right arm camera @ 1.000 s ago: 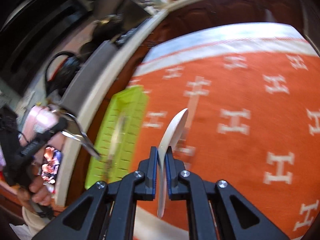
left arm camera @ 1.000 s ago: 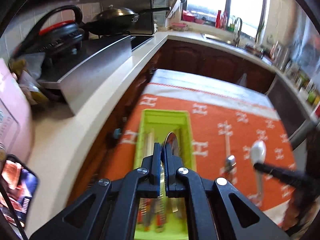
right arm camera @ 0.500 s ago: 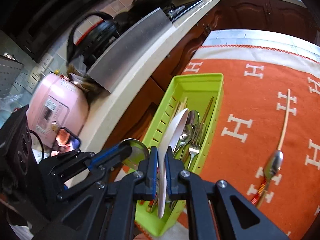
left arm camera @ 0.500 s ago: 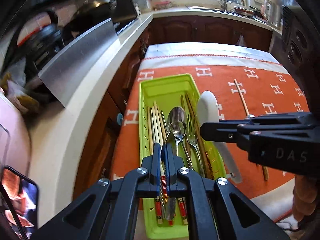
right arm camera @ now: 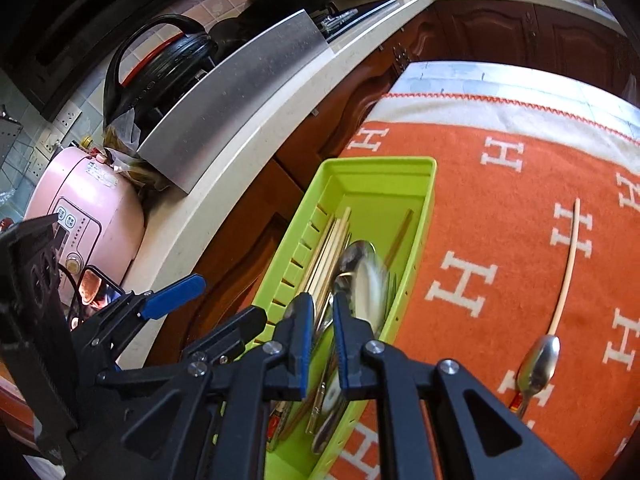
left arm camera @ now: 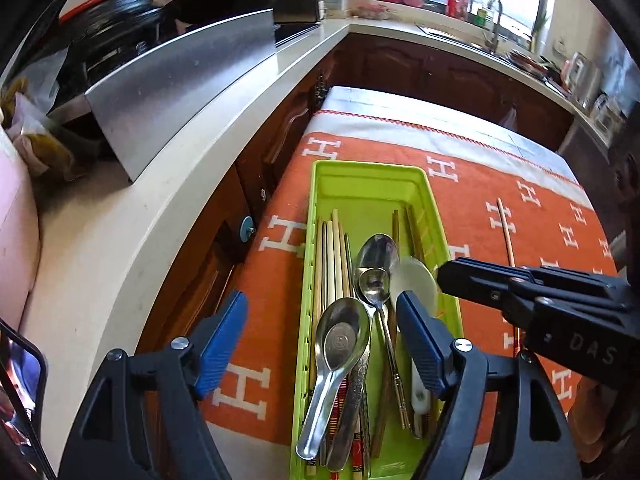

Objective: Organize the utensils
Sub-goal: 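Carry both spoons into the green tray and open both tools, then move both tools back toward the last steel spoon and chopstick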

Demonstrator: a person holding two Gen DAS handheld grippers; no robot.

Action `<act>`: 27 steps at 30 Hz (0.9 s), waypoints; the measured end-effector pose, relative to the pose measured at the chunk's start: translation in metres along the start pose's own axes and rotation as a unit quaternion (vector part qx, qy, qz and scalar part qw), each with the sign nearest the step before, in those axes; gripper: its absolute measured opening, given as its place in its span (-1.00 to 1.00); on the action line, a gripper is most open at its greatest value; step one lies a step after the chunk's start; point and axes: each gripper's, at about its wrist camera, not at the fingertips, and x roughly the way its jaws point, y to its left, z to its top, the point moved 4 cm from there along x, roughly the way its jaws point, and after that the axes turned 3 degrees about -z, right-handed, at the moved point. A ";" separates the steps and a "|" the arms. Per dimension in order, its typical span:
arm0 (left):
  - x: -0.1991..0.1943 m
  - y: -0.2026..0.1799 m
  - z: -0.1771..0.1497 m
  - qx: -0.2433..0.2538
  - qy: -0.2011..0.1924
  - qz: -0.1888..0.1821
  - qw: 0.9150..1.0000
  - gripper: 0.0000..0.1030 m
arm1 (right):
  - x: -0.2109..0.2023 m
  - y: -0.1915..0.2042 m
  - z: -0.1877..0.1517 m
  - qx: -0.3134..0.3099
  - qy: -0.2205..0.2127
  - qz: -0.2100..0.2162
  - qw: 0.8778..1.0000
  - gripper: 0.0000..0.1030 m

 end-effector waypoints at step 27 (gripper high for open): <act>-0.020 -0.081 -0.002 0.055 0.009 -0.021 0.998 0.60 | -0.096 -0.072 -0.021 0.004 -0.074 -0.114 0.991 -0.79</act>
